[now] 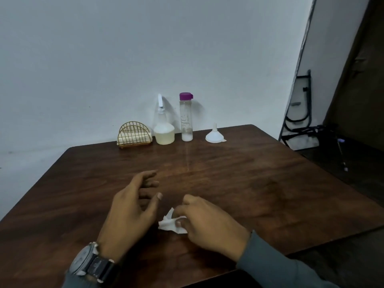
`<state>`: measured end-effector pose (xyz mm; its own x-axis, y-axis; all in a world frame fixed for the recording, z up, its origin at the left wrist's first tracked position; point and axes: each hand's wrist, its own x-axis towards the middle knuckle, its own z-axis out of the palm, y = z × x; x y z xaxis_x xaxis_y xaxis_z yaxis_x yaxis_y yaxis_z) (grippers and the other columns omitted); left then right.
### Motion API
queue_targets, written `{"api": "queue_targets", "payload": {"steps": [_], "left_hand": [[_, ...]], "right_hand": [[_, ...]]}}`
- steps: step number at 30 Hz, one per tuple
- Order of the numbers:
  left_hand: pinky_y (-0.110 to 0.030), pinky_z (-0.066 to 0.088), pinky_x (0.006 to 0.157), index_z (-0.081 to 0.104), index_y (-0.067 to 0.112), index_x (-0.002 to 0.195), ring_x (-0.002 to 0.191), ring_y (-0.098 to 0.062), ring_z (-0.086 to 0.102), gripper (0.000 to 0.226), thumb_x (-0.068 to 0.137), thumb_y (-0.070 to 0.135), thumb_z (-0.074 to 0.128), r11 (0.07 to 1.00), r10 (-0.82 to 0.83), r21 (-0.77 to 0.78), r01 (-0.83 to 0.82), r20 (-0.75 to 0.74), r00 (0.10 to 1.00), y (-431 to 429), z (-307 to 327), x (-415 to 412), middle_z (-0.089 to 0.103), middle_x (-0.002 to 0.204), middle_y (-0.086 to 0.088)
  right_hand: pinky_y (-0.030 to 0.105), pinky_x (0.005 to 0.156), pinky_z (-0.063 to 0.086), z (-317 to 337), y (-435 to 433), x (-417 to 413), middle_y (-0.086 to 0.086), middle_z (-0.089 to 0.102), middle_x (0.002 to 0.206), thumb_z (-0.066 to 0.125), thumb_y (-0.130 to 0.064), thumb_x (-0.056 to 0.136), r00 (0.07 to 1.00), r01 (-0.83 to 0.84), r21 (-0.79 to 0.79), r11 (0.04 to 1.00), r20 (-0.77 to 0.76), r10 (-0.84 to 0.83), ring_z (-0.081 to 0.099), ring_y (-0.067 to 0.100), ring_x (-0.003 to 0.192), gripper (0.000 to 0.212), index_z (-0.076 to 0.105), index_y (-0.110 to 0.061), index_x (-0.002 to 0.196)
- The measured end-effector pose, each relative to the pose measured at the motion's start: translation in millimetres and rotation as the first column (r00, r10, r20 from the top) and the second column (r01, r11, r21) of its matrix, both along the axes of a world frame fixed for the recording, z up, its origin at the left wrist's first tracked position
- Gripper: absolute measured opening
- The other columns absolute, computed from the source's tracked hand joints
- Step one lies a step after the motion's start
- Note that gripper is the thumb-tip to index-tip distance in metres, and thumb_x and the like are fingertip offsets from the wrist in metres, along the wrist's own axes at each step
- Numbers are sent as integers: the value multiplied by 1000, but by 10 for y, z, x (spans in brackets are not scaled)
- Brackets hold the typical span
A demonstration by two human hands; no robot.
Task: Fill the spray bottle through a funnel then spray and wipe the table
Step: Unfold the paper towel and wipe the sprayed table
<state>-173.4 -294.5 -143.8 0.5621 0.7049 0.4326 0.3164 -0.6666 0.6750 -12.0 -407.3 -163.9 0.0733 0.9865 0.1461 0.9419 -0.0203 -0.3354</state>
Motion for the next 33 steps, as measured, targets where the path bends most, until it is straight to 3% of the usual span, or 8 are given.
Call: {"api": "queue_targets", "payload": {"steps": [3,6,12,15,17,24,29,33], "left_hand": [[-3,53,72,69,32,122,93,12,69,37,90,17,78,999,-38,-4,39,64,997,-194,13,108,75,102,20],[-3,52,68,75,28,110,87,10,72,28,85,17,83,996,-90,-10,93,168,982,-501,38,293,77,89,20],[-15,59,75,73,33,106,84,-2,77,35,78,19,88,947,-246,-117,300,339,908,-1223,-12,797,80,92,16],[-24,62,75,71,34,107,84,-10,79,38,79,12,86,890,-323,-177,420,405,855,-1649,-147,1062,80,93,9],[-22,62,74,72,28,107,85,-9,79,36,81,7,85,840,-382,-209,501,429,819,-1975,-255,1263,80,92,8],[-22,62,76,75,19,107,85,-5,77,25,87,5,82,675,-638,-258,691,267,722,-2831,-808,1947,79,91,8],[-11,57,75,78,14,101,85,1,74,16,88,5,79,718,-652,-249,650,87,753,-2877,-1332,2264,78,89,10],[-1,49,74,79,17,100,86,10,70,15,88,8,78,768,-626,-253,589,-103,773,-2665,-1741,2475,77,91,14]], "right_hand": [[41,80,51,12,-143,45,-3,53,107,52,-17,101,991,83,131,988,-116,-68,60,24,95,15,60,-25,110],[42,79,54,147,-360,156,-7,61,100,55,-7,92,947,200,200,959,-291,-137,62,16,93,22,58,-28,97],[45,79,60,218,-1148,494,-5,76,92,57,-5,91,774,458,244,855,-583,-248,73,13,88,28,69,-30,85],[47,81,60,110,-1716,682,-5,79,90,62,-7,92,729,534,215,818,-607,-316,76,11,88,21,67,-27,87],[49,78,60,50,-2113,830,-2,78,90,61,-6,92,721,568,173,804,-575,-386,76,16,86,23,64,-29,90],[47,81,61,-424,-3259,1261,-10,78,90,64,-9,95,521,768,-17,640,-565,-640,74,5,88,23,69,-30,85],[49,87,61,-1175,-3708,1604,0,80,94,58,-7,96,204,850,-289,440,-588,-782,77,19,89,31,78,-29,91],[28,64,50,-1795,-3710,1814,11,78,91,60,-5,91,76,826,-428,367,-561,-824,65,13,65,30,75,-21,111]]}}
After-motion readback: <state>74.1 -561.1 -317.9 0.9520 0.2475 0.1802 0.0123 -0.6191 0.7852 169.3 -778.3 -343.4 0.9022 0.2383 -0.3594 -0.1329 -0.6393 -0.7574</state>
